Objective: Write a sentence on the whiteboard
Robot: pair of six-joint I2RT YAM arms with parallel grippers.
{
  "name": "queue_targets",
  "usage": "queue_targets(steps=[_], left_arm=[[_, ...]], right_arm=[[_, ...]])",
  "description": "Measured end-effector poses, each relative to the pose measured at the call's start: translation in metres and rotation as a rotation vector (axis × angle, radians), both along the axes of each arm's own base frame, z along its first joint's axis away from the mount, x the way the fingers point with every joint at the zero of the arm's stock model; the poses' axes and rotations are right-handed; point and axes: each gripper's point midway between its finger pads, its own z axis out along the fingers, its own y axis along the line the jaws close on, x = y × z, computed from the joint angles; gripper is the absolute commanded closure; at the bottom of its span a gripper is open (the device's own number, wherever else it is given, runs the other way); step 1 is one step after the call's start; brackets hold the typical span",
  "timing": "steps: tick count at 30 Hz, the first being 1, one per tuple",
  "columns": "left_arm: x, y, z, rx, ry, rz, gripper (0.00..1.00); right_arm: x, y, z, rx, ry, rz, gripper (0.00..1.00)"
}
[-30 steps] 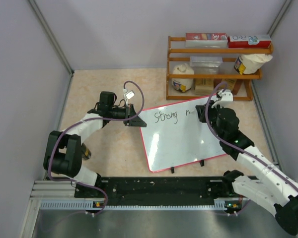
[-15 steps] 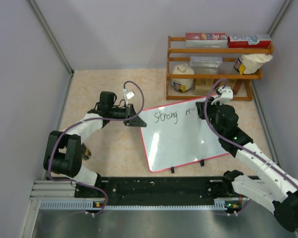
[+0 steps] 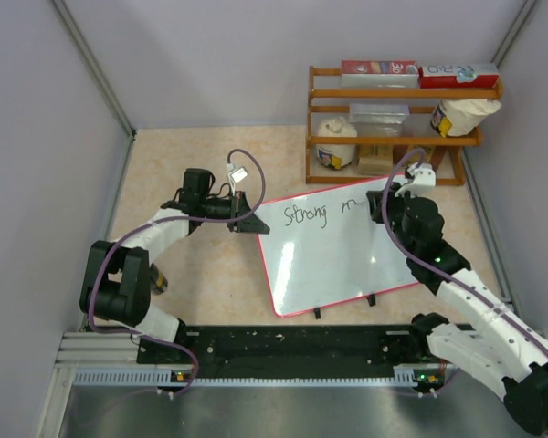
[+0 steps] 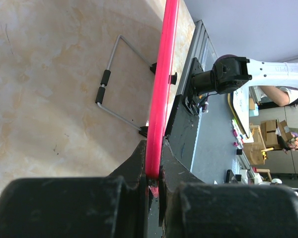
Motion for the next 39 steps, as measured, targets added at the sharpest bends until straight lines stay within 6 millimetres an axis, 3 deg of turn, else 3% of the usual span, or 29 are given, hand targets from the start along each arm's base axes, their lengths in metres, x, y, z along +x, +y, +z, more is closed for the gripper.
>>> queue_targets(steps=[9,19,29,35,39], left_arm=[[0.000,0.000,0.000,0.000,0.001,0.000,1.00],[0.000,0.000,0.000,0.000,-0.003,-0.002,1.00],[0.000,-0.001,0.000,0.000,-0.009,-0.005,1.00],[-0.001,-0.001,0.000,0.001,-0.008,-0.006,1.00],[-0.001,-0.001,0.000,0.000,-0.009,-0.006,1.00]], right_arm=[[-0.013,-0.004,-0.013,-0.001,0.015,0.014,1.00],[-0.015,-0.005,-0.009,0.003,0.025,0.012,1.00],[-0.005,-0.004,0.025,0.017,-0.024,-0.007,1.00],[0.005,-0.004,0.008,-0.021,0.023,-0.020,1.00],[0.006,-0.006,0.010,-0.018,0.015,-0.024,1.00]])
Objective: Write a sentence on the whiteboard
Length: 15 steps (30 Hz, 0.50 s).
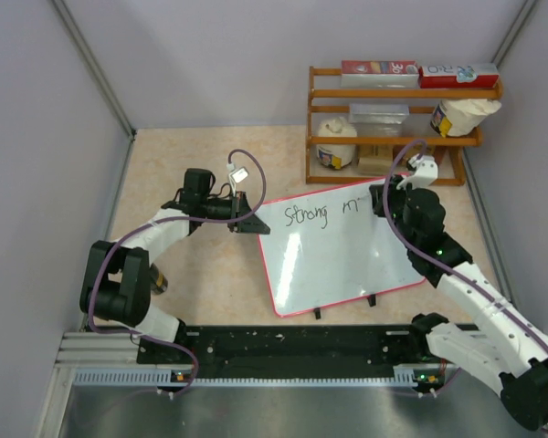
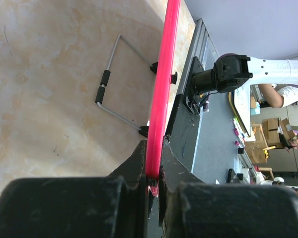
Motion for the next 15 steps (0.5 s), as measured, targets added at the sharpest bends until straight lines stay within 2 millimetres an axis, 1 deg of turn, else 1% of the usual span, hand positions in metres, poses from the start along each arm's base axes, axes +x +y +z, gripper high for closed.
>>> queue_targets(steps=[7,15], left_arm=[[-0.0001,0.0000,0.0000,0.000,0.002,0.001,1.00],[-0.0001,0.0000,-0.0001,0.001,0.004,0.001,1.00]], right_arm=[[-0.0002,-0.0004,-0.0034,0.003,-0.002,-0.001,1.00],[-0.0057,-0.0027,-0.0089,0.008,-0.006,0.000,1.00]])
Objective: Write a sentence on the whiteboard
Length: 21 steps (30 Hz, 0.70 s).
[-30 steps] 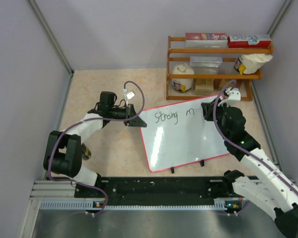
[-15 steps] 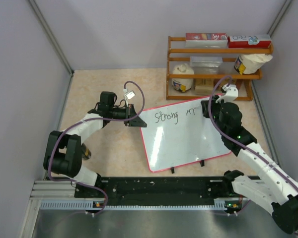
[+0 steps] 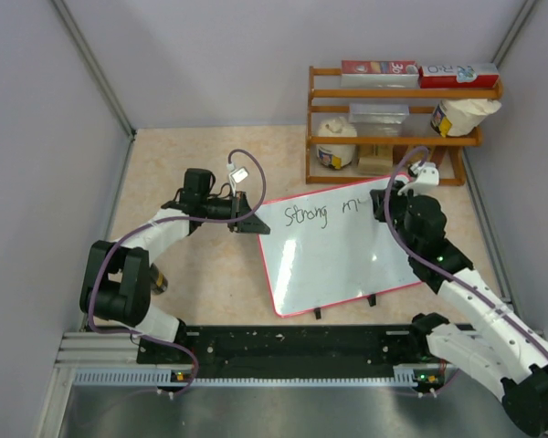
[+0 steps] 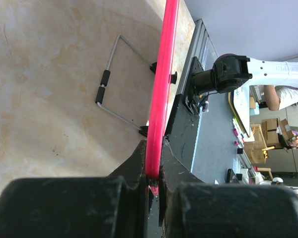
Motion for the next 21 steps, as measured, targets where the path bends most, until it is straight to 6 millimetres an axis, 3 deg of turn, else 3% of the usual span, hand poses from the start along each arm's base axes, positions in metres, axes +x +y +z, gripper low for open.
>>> queue_targets(steps=[11,21], left_arm=[[0.000,0.000,0.000,0.000,0.003,0.001,1.00],[0.000,0.000,0.000,0.000,-0.003,-0.003,1.00]], right_arm=[[-0.011,-0.002,-0.010,0.006,0.013,0.017,1.00],[-0.014,-0.003,-0.008,0.014,0.014,0.015,1.00]])
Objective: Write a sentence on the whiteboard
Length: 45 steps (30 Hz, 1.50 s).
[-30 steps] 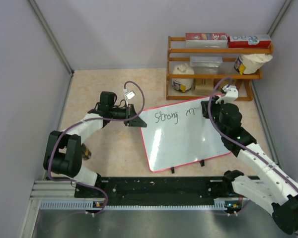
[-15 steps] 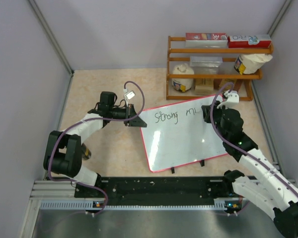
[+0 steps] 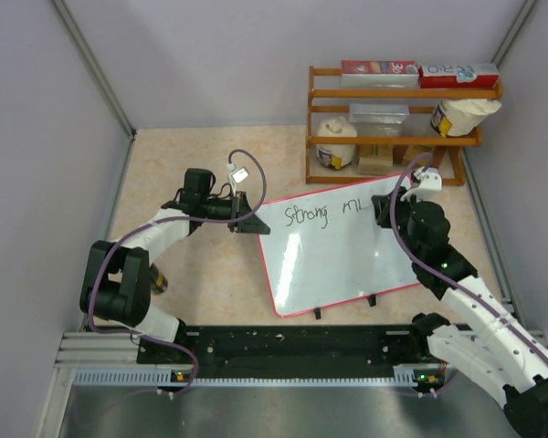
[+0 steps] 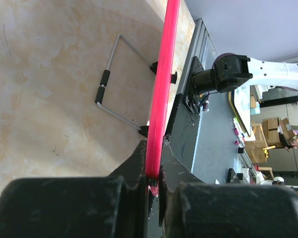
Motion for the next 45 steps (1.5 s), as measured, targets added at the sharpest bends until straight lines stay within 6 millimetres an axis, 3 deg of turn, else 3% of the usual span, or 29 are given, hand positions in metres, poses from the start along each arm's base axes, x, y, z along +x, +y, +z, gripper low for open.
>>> queue_targets(steps=[11,31,37,45], left_arm=[[0.000,0.000,0.000,0.000,-0.004,-0.003,1.00],[-0.001,0.000,0.000,0.001,0.005,0.000,1.00],[-0.001,0.000,0.000,0.001,0.003,-0.002,1.00],[-0.001,0.000,0.000,0.001,-0.005,-0.005,1.00]], right_arm=[[0.012,0.004,0.043,0.035,-0.080,-0.009,1.00],[0.029,0.007,0.018,0.027,-0.042,-0.031,1.00],[0.024,0.005,0.019,0.036,-0.046,-0.035,1.00],[0.015,-0.002,0.036,0.056,-0.092,-0.043,1.00]])
